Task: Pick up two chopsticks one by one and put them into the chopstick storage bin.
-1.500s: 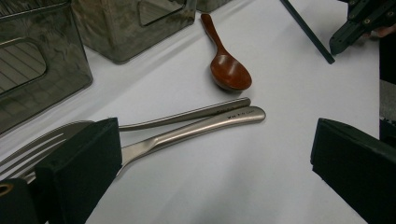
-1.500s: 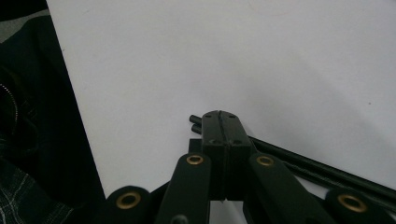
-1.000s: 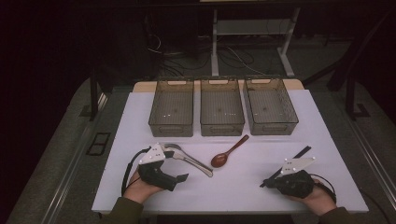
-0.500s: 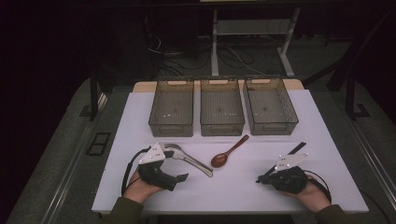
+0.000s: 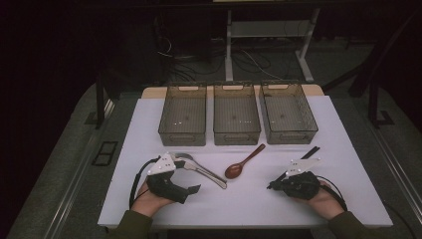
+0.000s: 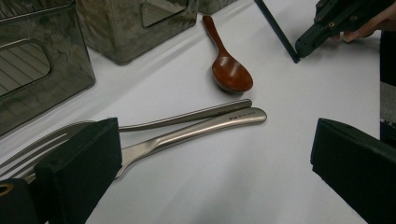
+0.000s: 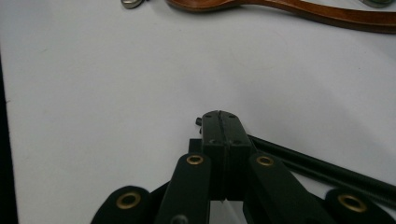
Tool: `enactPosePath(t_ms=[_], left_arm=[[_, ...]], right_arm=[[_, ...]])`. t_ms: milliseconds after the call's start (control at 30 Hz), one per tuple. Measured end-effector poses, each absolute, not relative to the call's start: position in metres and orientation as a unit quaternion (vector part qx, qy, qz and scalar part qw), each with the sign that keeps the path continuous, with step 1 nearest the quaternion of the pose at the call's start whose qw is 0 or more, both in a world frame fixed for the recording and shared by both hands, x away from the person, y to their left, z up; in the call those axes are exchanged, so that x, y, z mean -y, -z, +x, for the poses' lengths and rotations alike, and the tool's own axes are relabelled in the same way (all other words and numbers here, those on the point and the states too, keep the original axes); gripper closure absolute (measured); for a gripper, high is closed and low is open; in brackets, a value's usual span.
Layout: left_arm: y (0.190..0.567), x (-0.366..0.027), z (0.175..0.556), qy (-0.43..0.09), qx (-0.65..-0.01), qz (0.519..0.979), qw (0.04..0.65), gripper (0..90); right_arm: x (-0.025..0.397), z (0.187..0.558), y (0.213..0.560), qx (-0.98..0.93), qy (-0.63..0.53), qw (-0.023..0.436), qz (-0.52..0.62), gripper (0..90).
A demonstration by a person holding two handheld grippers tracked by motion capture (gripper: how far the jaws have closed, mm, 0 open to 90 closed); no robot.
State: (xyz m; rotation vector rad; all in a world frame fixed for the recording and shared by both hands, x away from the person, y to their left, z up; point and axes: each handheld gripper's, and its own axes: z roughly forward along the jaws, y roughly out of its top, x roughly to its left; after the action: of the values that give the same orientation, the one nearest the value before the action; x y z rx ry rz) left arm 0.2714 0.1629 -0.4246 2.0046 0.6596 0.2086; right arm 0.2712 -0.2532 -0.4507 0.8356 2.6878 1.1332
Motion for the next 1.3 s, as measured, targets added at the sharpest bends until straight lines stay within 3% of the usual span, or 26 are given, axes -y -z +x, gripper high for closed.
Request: enactPosePath(t_ms=[1300], left_arm=[[0.424,-0.164,0.272,-0.085,-0.271,0.826,0.487,1.0]], right_arm=[[0.227,0.319,0.454,-0.872,-0.385,0.066,0.296,88.6]])
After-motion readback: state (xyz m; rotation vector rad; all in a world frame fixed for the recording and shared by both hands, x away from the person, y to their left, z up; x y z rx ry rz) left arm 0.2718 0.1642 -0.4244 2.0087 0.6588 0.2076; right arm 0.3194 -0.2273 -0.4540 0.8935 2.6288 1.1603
